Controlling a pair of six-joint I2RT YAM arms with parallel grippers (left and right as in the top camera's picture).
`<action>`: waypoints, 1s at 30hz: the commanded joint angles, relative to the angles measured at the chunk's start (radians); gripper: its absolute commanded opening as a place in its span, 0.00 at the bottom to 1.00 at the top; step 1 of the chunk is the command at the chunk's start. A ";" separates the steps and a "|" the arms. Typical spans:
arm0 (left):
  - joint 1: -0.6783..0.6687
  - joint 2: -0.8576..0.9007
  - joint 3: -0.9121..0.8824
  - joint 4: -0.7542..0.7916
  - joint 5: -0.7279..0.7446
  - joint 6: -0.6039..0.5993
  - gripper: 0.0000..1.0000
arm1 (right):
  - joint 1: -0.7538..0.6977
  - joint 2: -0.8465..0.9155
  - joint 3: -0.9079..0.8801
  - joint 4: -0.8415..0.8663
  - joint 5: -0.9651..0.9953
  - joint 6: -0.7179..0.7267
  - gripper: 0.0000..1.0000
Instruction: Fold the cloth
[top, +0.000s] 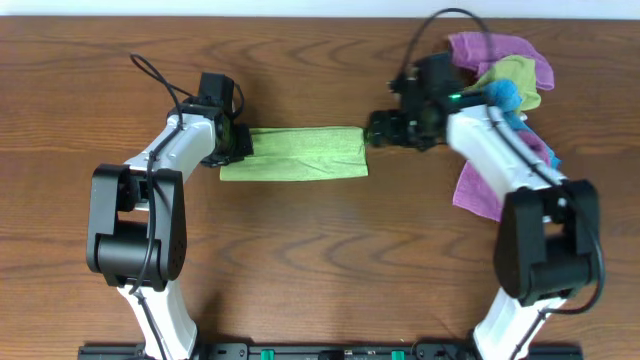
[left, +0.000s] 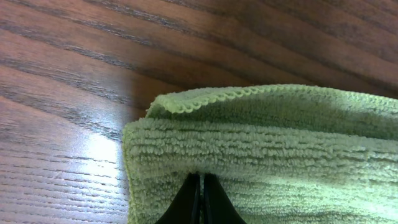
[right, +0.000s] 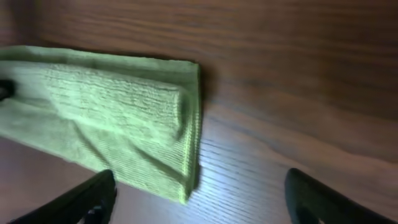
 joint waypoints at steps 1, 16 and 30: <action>0.000 0.026 -0.011 -0.009 0.021 -0.007 0.06 | -0.073 -0.007 -0.002 0.007 -0.314 -0.086 0.81; 0.000 0.026 -0.011 -0.027 0.056 -0.007 0.06 | -0.078 0.195 -0.002 0.010 -0.539 -0.092 0.79; 0.000 0.026 -0.011 -0.030 0.057 -0.008 0.06 | -0.016 0.243 -0.002 0.033 -0.344 -0.028 0.82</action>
